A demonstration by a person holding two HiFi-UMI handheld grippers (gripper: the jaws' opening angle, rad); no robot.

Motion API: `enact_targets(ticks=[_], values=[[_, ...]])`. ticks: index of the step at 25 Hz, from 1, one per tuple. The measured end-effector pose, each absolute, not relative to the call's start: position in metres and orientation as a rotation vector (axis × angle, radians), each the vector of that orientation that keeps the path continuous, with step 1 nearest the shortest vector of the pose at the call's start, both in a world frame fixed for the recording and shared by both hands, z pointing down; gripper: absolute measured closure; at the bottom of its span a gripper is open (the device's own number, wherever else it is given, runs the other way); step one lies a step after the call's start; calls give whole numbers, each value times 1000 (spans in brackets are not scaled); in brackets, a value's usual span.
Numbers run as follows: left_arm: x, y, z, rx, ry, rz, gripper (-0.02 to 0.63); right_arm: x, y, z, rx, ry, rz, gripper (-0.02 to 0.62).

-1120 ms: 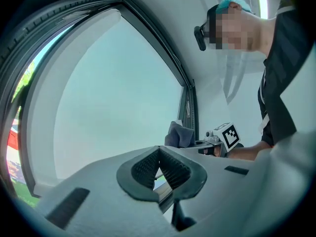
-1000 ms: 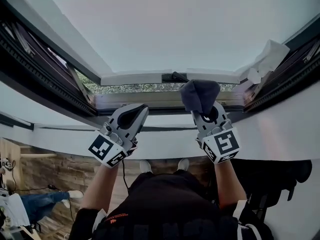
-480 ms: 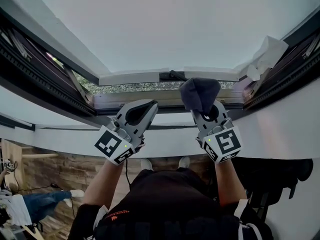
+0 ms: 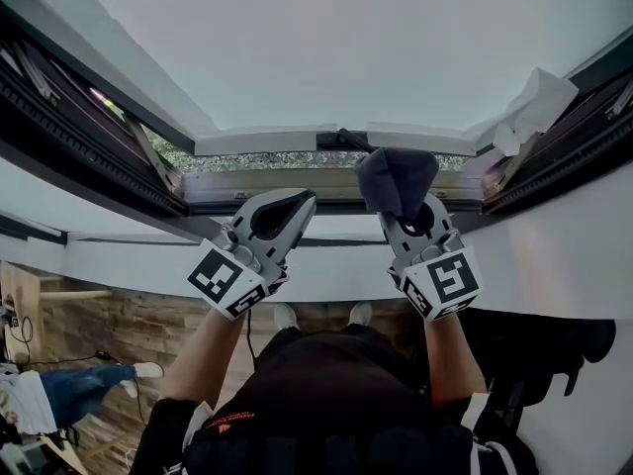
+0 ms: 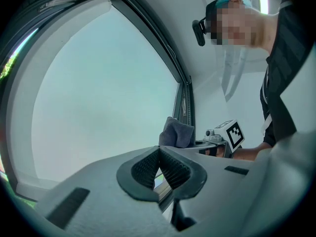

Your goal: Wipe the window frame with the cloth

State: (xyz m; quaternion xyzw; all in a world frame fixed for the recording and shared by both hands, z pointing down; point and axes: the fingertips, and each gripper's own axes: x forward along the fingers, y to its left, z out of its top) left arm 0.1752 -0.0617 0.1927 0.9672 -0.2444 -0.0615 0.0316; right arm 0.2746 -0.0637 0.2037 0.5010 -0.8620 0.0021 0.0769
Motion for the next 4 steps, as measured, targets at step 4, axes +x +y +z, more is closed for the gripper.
enact_targets(ticks=[4], values=[[176, -63, 199, 2967, -751, -172, 586, 274, -65, 208, 1490, -2583, 17, 543]])
